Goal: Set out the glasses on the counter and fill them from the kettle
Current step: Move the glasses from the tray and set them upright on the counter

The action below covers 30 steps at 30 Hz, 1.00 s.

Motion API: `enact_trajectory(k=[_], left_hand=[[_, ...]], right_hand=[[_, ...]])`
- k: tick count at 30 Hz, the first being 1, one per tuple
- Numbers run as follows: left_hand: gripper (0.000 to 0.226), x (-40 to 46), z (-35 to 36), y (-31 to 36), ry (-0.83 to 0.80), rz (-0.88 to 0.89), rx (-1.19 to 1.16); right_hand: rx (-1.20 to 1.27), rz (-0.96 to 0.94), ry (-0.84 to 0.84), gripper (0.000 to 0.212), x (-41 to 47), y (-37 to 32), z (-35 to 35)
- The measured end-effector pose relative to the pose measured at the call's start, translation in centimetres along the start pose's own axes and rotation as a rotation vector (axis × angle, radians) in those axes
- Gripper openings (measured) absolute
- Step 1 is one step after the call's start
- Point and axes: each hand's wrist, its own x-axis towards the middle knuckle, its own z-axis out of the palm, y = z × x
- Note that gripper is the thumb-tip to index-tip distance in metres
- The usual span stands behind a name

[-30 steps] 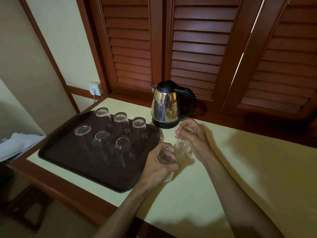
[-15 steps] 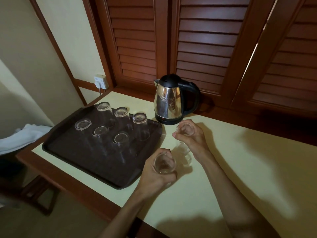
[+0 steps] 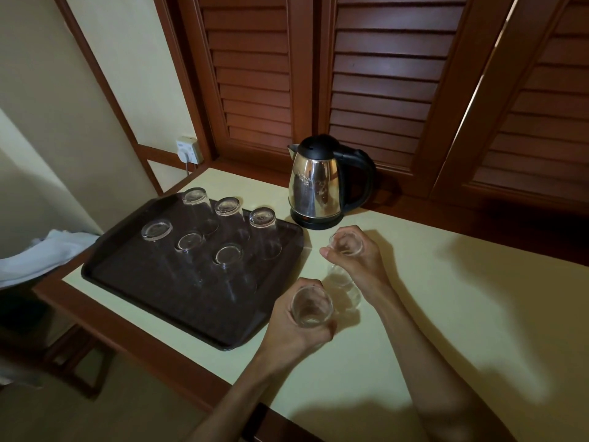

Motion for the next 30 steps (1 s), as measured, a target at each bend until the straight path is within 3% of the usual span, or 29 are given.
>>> enact_trajectory(k=[10,15,20,30], left_hand=[[0.036,-0.1,0.1,0.5,-0.005,-0.019,-0.038],[0.066,-0.2,-0.9,1.3,-0.059,-0.024,-0.069],[0.088,0.3,-2.0,3.0,-0.05,0.054,-0.04],[0.078,1.1,-5.3,8.8,-0.039,0.191,-0.105]], right_hand=[[-0.014,0.049,-0.025,0.044,-0.6,-0.9,-0.3],[-0.066,0.029,-0.033,0.07,-1.0,-2.8,-1.4],[-0.174,-0.053,-0.017,0.065,-0.8,-6.4,-1.4],[-0.259,-0.284,-0.016,0.061,0.1,-12.1,2.3]])
